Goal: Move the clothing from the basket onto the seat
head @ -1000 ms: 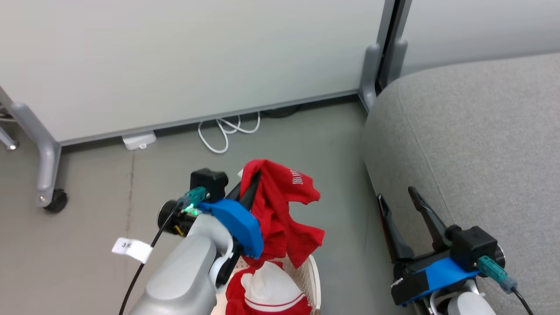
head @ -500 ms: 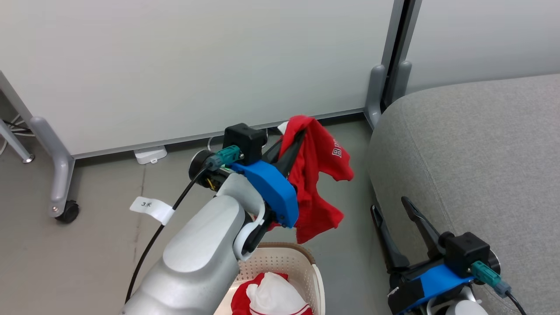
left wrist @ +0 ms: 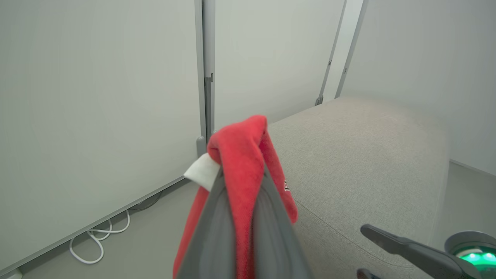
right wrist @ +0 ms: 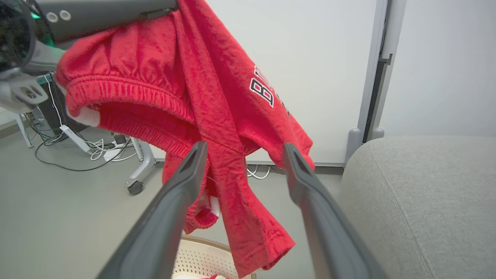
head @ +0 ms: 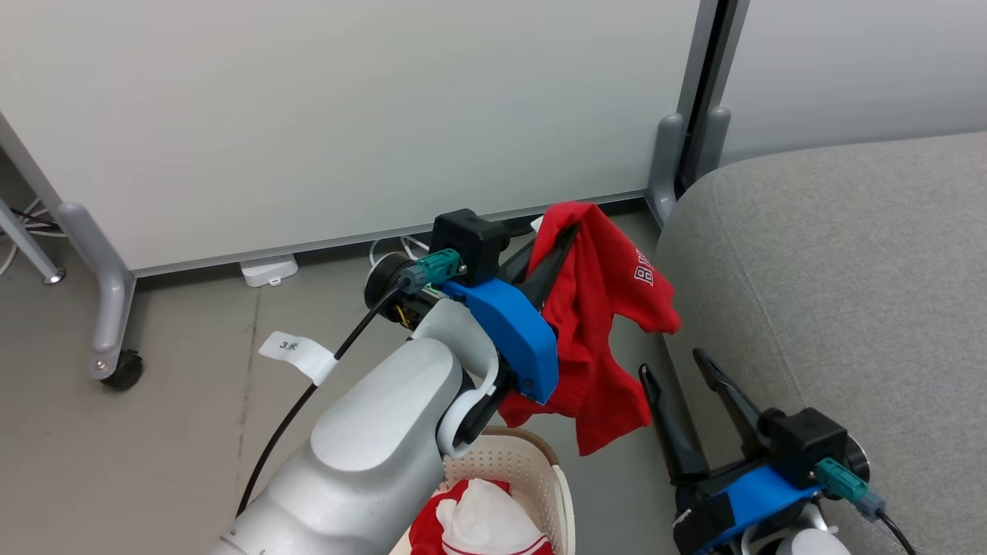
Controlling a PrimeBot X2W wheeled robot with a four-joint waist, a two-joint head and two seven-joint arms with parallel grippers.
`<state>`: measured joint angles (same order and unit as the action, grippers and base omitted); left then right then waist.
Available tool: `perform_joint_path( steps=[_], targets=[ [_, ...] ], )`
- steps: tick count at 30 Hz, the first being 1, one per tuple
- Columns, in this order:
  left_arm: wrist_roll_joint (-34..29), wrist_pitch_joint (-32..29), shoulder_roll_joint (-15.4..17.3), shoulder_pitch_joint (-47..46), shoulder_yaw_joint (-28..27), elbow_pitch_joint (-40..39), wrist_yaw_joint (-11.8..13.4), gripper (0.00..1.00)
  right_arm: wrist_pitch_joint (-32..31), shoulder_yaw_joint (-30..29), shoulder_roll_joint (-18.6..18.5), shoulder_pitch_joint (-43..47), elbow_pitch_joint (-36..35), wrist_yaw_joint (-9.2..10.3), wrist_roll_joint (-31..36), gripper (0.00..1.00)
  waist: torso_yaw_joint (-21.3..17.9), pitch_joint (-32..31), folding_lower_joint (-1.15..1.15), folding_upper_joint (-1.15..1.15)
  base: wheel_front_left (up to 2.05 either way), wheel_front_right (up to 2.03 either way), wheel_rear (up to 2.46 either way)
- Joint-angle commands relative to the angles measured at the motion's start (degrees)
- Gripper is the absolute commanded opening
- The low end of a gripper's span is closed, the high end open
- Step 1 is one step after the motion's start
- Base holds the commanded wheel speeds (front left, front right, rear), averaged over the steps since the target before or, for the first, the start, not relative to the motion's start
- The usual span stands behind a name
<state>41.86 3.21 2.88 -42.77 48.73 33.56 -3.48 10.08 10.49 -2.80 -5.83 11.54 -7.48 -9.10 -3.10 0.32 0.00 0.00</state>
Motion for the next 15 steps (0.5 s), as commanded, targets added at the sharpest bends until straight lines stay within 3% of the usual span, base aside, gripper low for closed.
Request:
perform_joint_path(
  steps=[1, 8, 15],
  targets=[
    [0.3, 0.5, 0.0, -1.1, 0.1, 0.0, 0.4, 0.0, -0.2, 0.2, -0.2, -0.5, 0.0, -0.03, 0.5, 1.0, 0.0, 0.0, 0.0, 0.0, 0.0, 0.0, 0.0],
    [2.8, 1.2, 0.0, -2.2, 3.0, 0.0, 1.1, 0.0, -2.3, 3.6, -0.2, -3.8, 3.1, -0.03, 0.9, 1.0, 0.1, 0.3, 0.0, 0.0, 0.0, 0.0, 0.0],
    [4.7, 2.2, 0.0, -3.6, 5.3, 0.8, 1.5, 0.0, -4.1, 7.1, -0.2, -11.5, 12.3, -0.03, -0.2, 1.0, 0.4, 1.1, 0.0, 0.0, 0.0, 0.0, 0.0]
  ],
)
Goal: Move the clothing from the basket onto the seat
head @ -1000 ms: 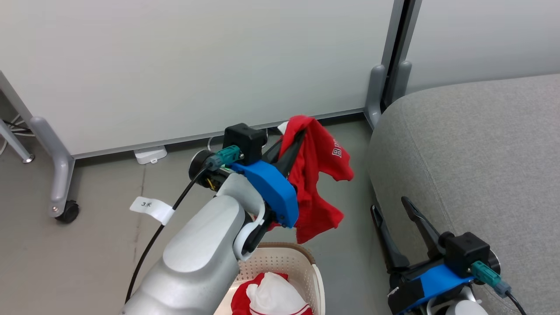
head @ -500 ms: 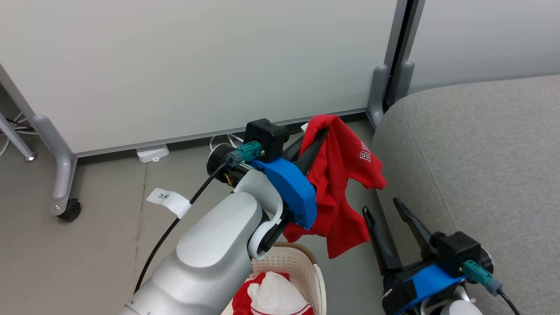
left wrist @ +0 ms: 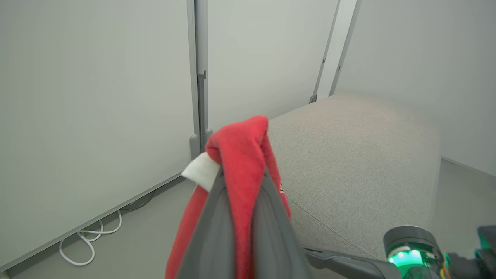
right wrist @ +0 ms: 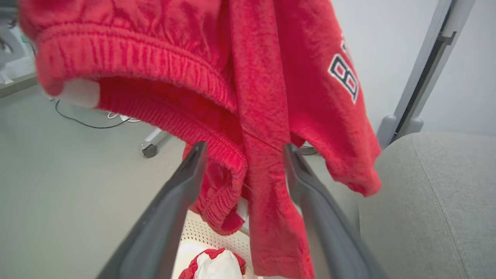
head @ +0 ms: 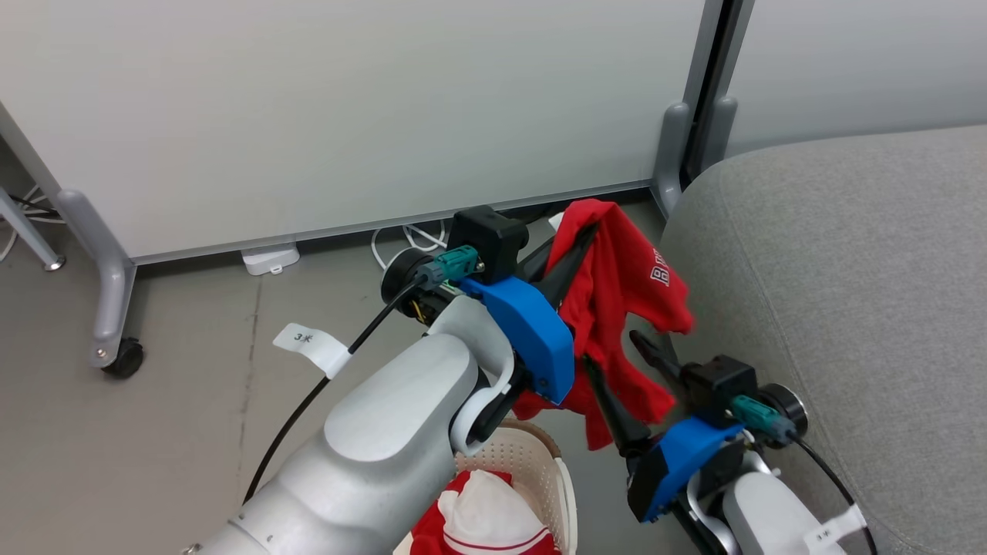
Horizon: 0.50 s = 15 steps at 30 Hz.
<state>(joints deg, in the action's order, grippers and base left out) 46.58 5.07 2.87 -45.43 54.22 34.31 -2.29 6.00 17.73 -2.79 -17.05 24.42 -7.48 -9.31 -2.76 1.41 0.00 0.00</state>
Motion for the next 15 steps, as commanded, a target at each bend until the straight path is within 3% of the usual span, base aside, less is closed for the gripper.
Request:
perform_joint_path(
  steps=[1, 15],
  targets=[
    [0.4, 0.3, 0.0, -1.2, 0.1, 0.1, 0.3, 0.0, 0.0, 0.3, -0.2, -1.4, 0.6, -0.03, -0.1, 1.0, 0.1, 0.1, 0.0, 0.0, 0.0, 0.0, 0.0],
    [4.8, 1.6, 0.0, -2.7, 4.9, -0.3, 0.7, 0.0, 3.0, 2.7, -0.2, -12.3, 14.4, -0.03, -1.2, 1.0, 1.2, -0.2, 0.0, 0.0, 0.0, 0.0, 0.0]
  ],
)
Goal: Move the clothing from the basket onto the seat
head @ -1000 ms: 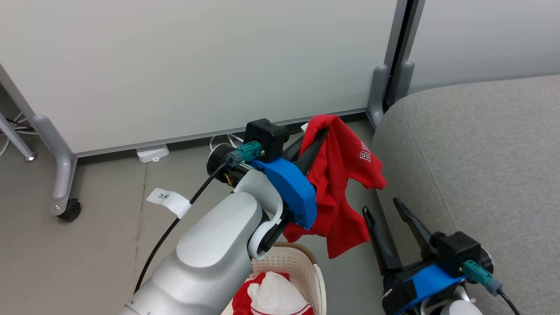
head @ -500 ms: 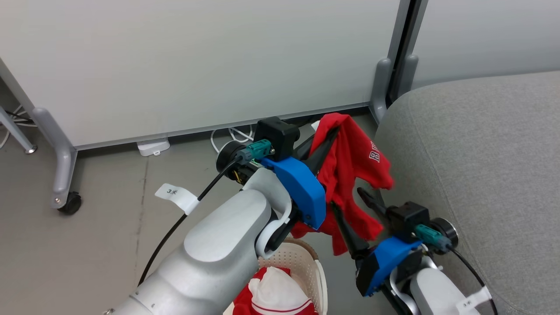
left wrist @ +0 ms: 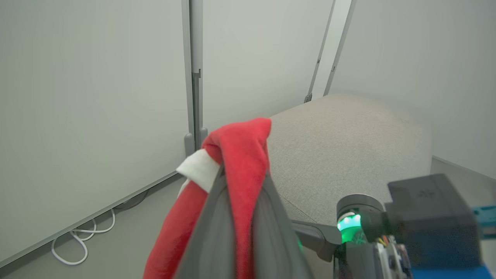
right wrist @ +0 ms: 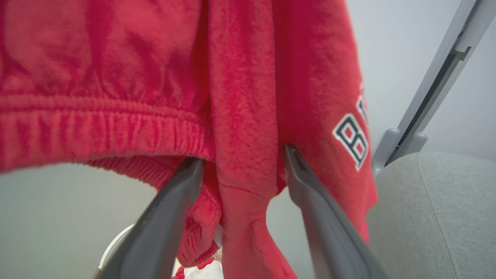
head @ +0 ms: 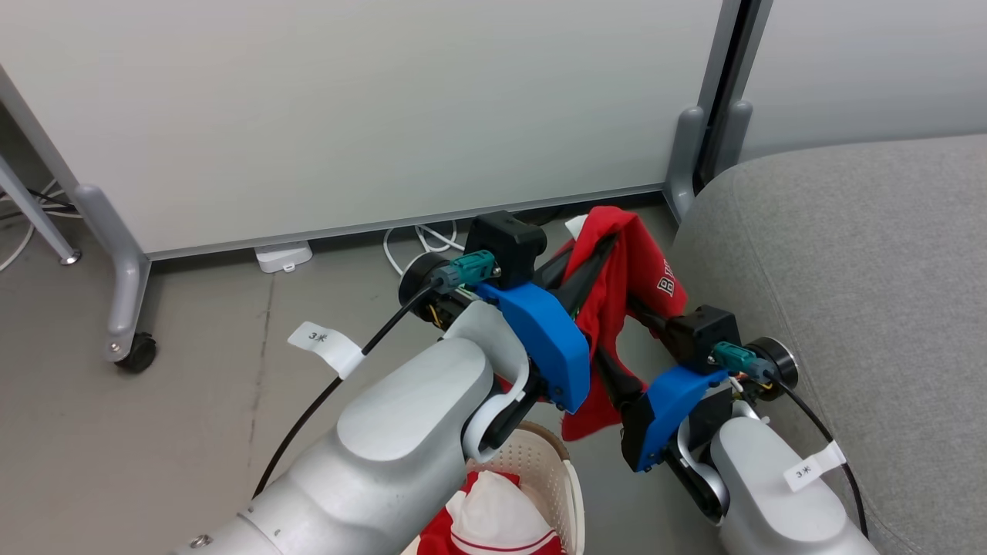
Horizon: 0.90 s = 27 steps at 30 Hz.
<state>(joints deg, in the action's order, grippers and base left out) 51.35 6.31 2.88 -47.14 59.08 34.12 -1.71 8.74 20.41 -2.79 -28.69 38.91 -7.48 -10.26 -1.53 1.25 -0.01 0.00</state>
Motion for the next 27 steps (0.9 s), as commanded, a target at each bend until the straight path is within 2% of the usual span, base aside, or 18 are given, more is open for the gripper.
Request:
perform_joint_path(
  steps=[1, 8, 9, 10, 27],
  targets=[
    [0.3, 0.4, 0.0, -1.1, 0.3, -0.1, 0.2, 0.0, 0.5, 0.3, -0.2, -1.1, 0.7, -0.03, -0.6, 1.0, 0.1, -0.1, 0.01, 0.0, 0.0, 0.0, 0.0],
    [2.2, 1.0, 0.0, -1.6, 2.2, -0.6, 0.5, 0.0, 1.4, 3.4, -0.2, -3.6, 5.3, -0.03, -3.3, 1.0, 0.2, -0.6, 0.01, 0.0, 0.0, 0.0, 0.0],
    [2.5, 1.0, 0.0, -1.6, 2.5, -0.6, 0.6, 0.0, 1.5, 3.8, -0.2, -3.8, 5.9, -0.03, -3.9, 0.4, 0.2, -0.6, 0.01, 0.0, 0.0, 0.0, 0.0],
    [2.7, 1.0, 0.0, -1.7, 2.7, -0.6, 0.7, 0.0, 1.7, 4.1, -0.2, -4.1, 6.3, -0.03, -4.3, 0.0, 0.2, -0.7, 0.01, 0.0, 0.0, 0.0, 0.0],
    [5.2, 2.3, 0.0, -2.6, 5.1, 2.1, 1.1, 0.0, 4.6, 6.7, -0.2, -5.8, 10.1, -0.03, -8.5, 0.0, -1.0, -1.0, 0.01, 0.0, 0.0, 0.0, 0.0]
  ],
)
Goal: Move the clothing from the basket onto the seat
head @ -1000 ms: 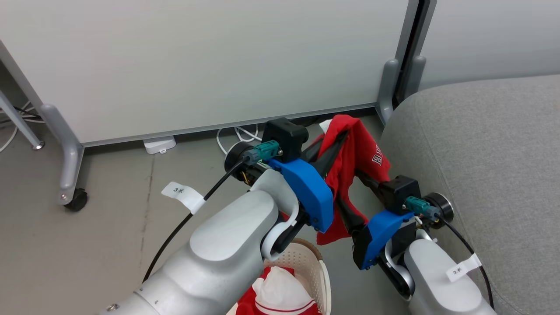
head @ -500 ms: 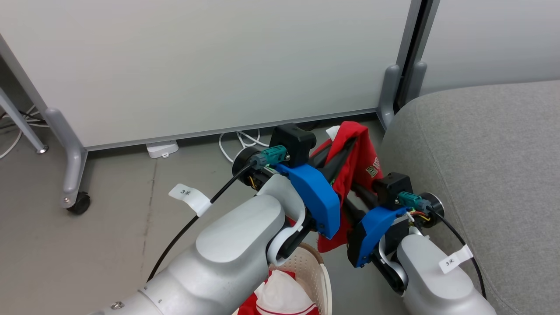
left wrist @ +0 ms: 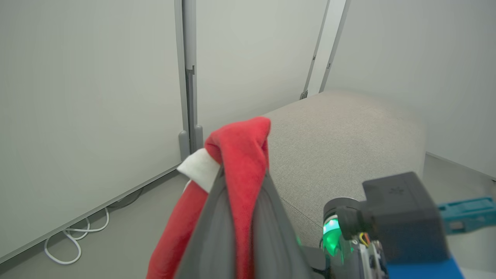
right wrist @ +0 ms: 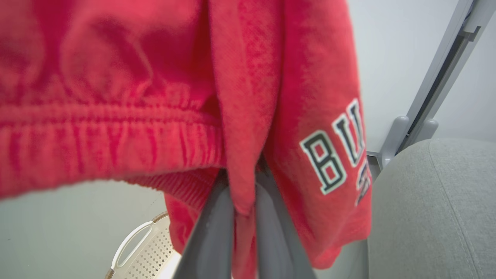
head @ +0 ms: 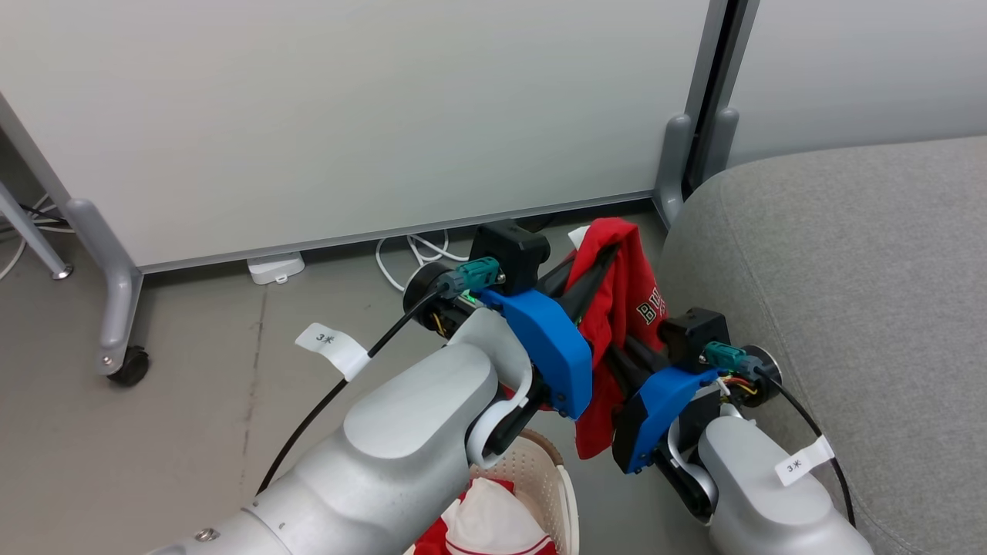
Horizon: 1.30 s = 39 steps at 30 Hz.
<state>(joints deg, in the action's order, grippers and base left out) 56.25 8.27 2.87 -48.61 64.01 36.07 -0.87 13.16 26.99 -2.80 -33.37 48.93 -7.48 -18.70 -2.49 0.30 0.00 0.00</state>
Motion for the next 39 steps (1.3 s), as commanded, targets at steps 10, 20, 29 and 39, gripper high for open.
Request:
perform_joint_path(
  steps=[10, 20, 29, 39],
  targets=[
    [1.2, 0.4, 0.0, -1.6, 0.9, 1.5, 0.6, 0.14, 0.8, 1.2, -0.2, -1.4, 1.3, -0.03, -1.0, 0.0, -0.4, -0.1, 0.0, 0.0, 0.0, 0.0, 0.0],
    [2.0, 0.2, 0.0, -1.8, 1.9, 2.2, 0.6, 1.0, 1.2, 1.9, -0.2, -1.7, 2.5, -0.03, -1.6, 0.0, -0.3, -0.1, 0.0, 0.0, 0.0, 0.0, 0.0],
    [1.7, 3.9, 1.3, 0.0, 1.1, 2.8, -0.5, 1.0, 1.5, 1.0, -0.2, -1.9, 3.4, -0.03, -1.1, 0.0, -0.3, -0.1, 0.0, 0.0, 0.0, 0.0, 0.0],
    [0.0, 6.8, 5.7, 4.4, -2.1, 0.7, -0.8, 1.0, 1.8, -0.9, -0.2, -2.0, 4.2, -0.03, 0.1, 0.0, -0.2, 0.1, 0.0, 0.0, 0.0, 0.0, 0.0]
  ],
)
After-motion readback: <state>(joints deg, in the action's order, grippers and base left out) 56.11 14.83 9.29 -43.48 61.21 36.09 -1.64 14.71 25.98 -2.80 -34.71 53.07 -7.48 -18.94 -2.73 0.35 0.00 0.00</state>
